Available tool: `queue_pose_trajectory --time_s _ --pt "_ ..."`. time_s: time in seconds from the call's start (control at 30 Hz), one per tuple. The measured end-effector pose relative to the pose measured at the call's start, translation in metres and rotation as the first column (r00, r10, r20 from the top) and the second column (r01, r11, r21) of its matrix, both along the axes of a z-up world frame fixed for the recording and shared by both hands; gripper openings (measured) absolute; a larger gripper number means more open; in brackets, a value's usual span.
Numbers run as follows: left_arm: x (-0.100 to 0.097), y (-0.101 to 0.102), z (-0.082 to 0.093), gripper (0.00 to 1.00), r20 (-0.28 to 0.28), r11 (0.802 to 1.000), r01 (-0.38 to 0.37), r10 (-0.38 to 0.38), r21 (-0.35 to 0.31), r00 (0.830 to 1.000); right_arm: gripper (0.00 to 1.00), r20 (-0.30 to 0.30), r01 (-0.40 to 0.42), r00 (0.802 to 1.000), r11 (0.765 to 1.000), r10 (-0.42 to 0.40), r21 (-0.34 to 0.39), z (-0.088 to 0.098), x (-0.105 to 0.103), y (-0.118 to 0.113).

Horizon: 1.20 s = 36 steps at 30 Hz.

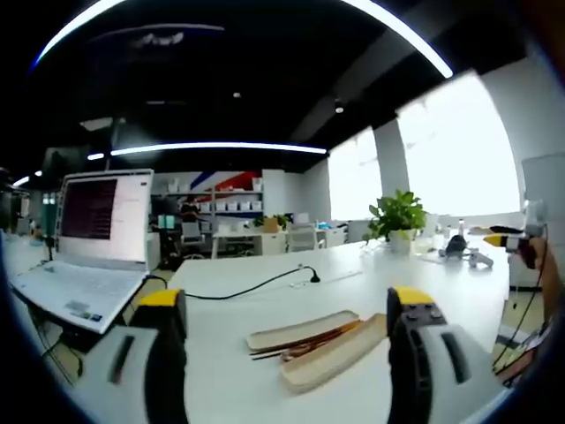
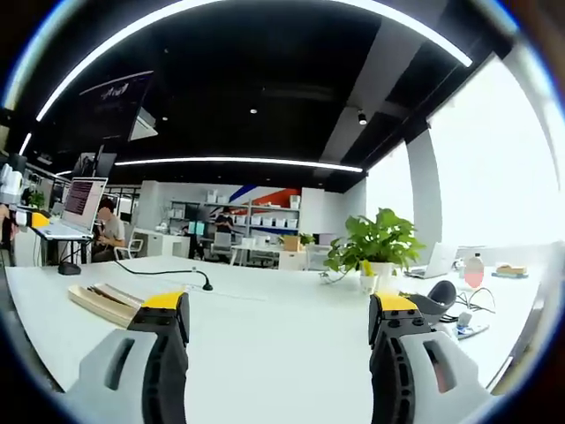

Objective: Arrange the utensils inside the cutlery case until each visible utensil rests in its matching compartment.

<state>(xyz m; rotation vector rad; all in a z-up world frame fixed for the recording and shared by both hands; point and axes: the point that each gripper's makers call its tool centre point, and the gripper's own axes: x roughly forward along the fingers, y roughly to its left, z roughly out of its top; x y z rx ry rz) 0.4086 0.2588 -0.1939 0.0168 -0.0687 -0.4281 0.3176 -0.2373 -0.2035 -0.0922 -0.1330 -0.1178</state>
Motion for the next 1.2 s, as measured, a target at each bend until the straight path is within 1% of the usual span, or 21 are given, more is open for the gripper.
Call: queue_pose_trajectory --time_s 0.03,0.1,0.17,0.23,0.33,0.43,0.63,0.7,0.77,0.8,0.83,0.87,0.9,1.0,1.1,1.2 --pt "0.000 -0.001 0.000 0.99 0.000 1.000 0.005 -0.005 0.005 1.000 0.86 0.004 -0.006 1.000 1.000 0.005 0.013 0.000 0.001 0.000" --pt "0.001 0.000 -0.001 0.99 -0.004 1.000 0.001 -0.001 0.005 1.000 0.86 -0.002 -0.010 1.000 1.000 0.010 0.012 -0.001 0.003 0.002" --pt "0.002 0.002 -0.003 0.98 -0.020 1.000 0.001 -0.001 0.002 1.000 0.86 -0.006 -0.020 1.000 1.000 0.020 0.009 -0.002 0.006 0.006" --pt "0.003 0.005 -0.006 0.93 -0.044 1.000 -0.002 0.002 0.005 0.999 0.83 0.012 -0.045 0.999 0.999 0.044 0.009 0.000 0.009 0.013" --pt "0.006 0.007 -0.006 0.92 -0.043 1.000 0.001 0.000 0.005 0.999 0.83 0.024 -0.067 0.998 0.997 0.066 0.031 0.001 0.014 0.019" --pt "0.009 0.008 -0.006 0.92 -0.042 1.000 0.000 0.000 0.001 0.999 0.83 0.001 -0.080 0.997 0.997 0.080 0.016 -0.003 0.018 0.024" --pt "0.012 0.006 -0.010 0.91 -0.058 1.000 0.008 -0.007 0.013 0.998 0.80 -0.006 -0.090 0.996 0.995 0.090 0.029 -0.007 0.021 0.026" --pt "0.012 0.005 -0.011 0.90 -0.059 1.000 0.015 -0.013 0.021 0.998 0.80 -0.005 -0.088 0.996 0.995 0.088 0.039 -0.010 0.025 0.028" --pt "0.010 0.004 -0.010 0.87 -0.064 0.999 0.029 -0.026 0.040 0.998 0.80 -0.032 -0.110 0.993 0.993 0.112 0.040 -0.017 0.030 0.035" --pt "0.009 0.004 -0.008 0.86 -0.059 0.999 0.032 -0.029 0.044 0.998 0.80 -0.034 -0.119 0.992 0.992 0.121 0.044 -0.018 0.031 0.037" --pt "0.008 0.002 -0.004 0.86 -0.049 0.998 0.040 -0.038 0.043 0.998 0.80 -0.031 -0.128 0.991 0.991 0.130 0.048 -0.017 0.032 0.038" --pt "0.007 -0.004 0.007 0.85 0.005 0.996 0.077 -0.077 0.048 0.997 0.80 -0.022 -0.133 0.991 0.990 0.135 0.054 -0.016 0.033 0.039" --pt "0.004 -0.007 0.011 0.83 0.027 0.995 0.091 -0.092 0.048 0.995 0.79 -0.015 -0.135 0.991 0.989 0.136 0.060 -0.014 0.034 0.039" --pt "0.005 -0.006 0.009 0.81 0.014 0.995 0.086 -0.087 0.044 0.996 0.77 0.005 -0.138 0.990 0.989 0.138 0.056 -0.007 0.039 0.042" --pt "0.009 -0.002 0.007 0.79 0.003 0.996 0.083 -0.083 0.044 0.997 0.78 0.000 -0.131 0.991 0.990 0.132 0.043 -0.001 0.049 0.044" --pt "0.015 0.006 0.003 0.77 -0.007 0.997 0.060 -0.060 0.054 0.998 0.79 -0.017 -0.139 0.990 0.990 0.139 -0.007 0.007 0.058 0.049"
